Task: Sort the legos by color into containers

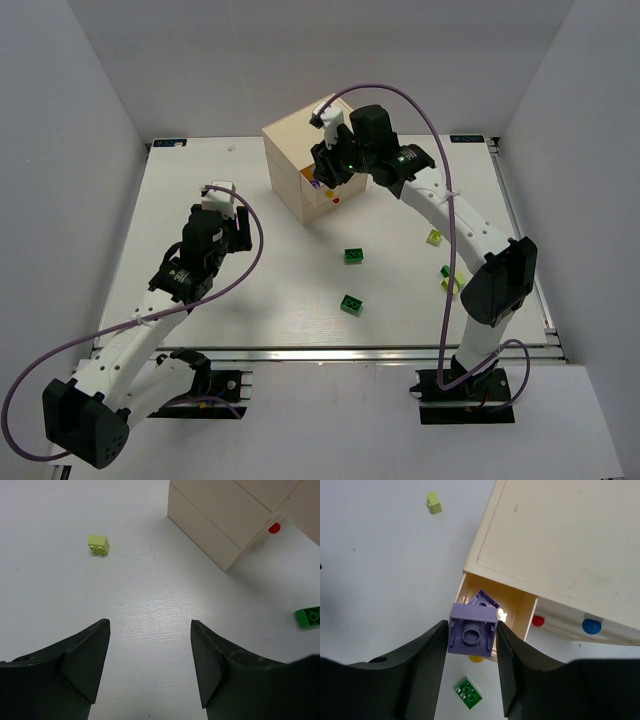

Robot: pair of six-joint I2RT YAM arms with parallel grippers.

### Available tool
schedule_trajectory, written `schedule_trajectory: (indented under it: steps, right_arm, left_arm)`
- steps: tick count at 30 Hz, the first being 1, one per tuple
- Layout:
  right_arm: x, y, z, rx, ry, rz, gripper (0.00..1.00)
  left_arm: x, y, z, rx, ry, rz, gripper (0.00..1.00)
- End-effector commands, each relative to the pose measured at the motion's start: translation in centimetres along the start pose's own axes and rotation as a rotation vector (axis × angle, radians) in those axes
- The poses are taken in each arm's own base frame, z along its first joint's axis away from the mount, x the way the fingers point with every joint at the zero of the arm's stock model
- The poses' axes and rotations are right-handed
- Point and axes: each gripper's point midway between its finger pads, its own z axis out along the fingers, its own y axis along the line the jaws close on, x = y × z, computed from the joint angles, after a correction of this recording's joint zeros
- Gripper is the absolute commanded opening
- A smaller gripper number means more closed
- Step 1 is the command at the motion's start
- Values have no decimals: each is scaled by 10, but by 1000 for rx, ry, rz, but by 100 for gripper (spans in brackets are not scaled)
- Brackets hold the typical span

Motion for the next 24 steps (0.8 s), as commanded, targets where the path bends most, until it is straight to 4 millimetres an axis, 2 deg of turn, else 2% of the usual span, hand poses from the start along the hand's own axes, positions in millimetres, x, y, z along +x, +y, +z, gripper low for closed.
schedule_trajectory:
  steps: [1, 4, 9, 10, 11, 13, 14, 15, 16, 17, 18, 19, 20, 21, 22, 24]
  right_arm:
    - [-18, -7, 7, 30, -48, -9, 51]
    - [-14, -6, 11, 24, -38, -7, 59]
    - [-21, -8, 6, 27, -56, -10, 61]
    - [-24, -7, 3, 26, -67, -11, 59]
    - [-31, -8, -1, 29, -91, -14, 51]
    - [-46, -8, -18, 43, -139, -21, 44]
    - [-41, -8, -21, 50, -139, -17, 38]
    - [-61, -9, -41, 71, -218, -31, 35]
    - [-65, -8, -46, 75, -244, -29, 33]
    - [-54, -16, -50, 96, -238, 0, 28]
    - [-66, -16, -66, 111, -291, -5, 25]
    - [-66, -16, -72, 118, -300, 1, 22]
    - [-62, -27, -78, 150, -301, 23, 11]
    - [-55, -27, -84, 160, -297, 35, 5]
    - [-51, -30, -89, 174, -296, 42, 0]
    - [-29, -41, -94, 207, -262, 71, 0]
  left_arm:
    - [-1, 2, -1, -7, -14, 3, 76]
    - [0, 2, -1, -5, -12, 2, 76]
    - [-1, 2, -1, -3, -16, -1, 76]
    - [-1, 2, -1, -5, -15, 1, 76]
    - [-1, 2, -1, -5, -16, -1, 76]
    - [-1, 2, -1, -2, -16, -1, 73]
    - [-1, 1, -1, 1, -16, -3, 71]
    - [-2, 0, -2, 9, -18, -2, 67]
    - [-2, -1, -3, 14, -20, -3, 63]
    - [-4, -2, -3, 21, -23, -4, 60]
    - [-4, -3, -3, 24, -26, -6, 53]
    - [-5, -4, -4, 35, -28, -7, 38]
    - [-5, -5, -4, 40, -27, -6, 30]
    - [-7, -6, -5, 43, -31, -8, 22]
    - [-9, -7, -7, 55, -38, -12, 8]
    - [-10, -9, -8, 67, -46, -19, 0]
